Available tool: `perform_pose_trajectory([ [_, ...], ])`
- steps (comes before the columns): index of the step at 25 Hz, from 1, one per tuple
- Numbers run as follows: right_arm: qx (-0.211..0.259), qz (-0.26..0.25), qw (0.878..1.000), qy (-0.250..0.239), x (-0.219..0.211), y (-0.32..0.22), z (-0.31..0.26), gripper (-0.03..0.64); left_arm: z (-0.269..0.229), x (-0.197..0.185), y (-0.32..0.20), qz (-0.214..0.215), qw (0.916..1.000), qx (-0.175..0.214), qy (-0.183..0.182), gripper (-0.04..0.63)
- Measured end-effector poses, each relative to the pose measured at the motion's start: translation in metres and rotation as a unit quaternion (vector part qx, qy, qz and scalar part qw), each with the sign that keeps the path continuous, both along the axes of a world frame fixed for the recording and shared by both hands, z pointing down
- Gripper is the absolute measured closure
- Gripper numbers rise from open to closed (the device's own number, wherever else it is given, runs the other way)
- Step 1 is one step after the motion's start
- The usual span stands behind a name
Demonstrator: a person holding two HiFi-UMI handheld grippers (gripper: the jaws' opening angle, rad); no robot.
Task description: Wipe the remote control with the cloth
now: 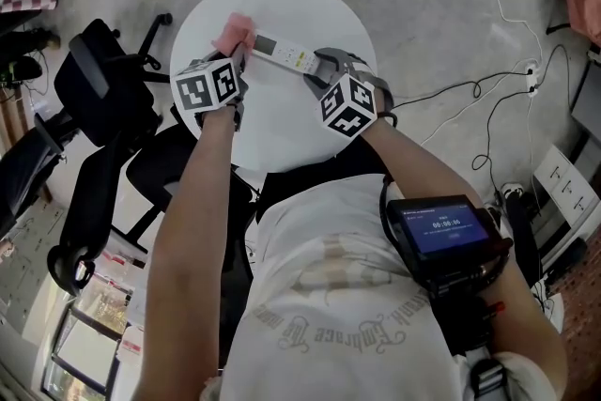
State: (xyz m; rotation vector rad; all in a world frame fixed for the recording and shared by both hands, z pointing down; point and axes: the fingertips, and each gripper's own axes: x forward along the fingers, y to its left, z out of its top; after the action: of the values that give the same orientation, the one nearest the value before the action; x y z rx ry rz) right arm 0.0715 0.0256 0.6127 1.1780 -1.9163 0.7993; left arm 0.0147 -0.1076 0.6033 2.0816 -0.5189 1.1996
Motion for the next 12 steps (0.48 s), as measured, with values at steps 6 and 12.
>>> perform_pose_trajectory([
  [6, -0.002, -0.001, 1.000, 0.001, 0.001, -0.001, 0.000, 0.405, -0.001, 0.016, 0.031, 0.090, 0.9958, 0.018, -0.008, 0.560],
  [12, -0.004, 0.001, 1.000, 0.001, 0.003, 0.000, 0.000, 0.405, -0.008, 0.035, 0.071, 0.135, 0.9907, 0.013, 0.005, 0.561],
])
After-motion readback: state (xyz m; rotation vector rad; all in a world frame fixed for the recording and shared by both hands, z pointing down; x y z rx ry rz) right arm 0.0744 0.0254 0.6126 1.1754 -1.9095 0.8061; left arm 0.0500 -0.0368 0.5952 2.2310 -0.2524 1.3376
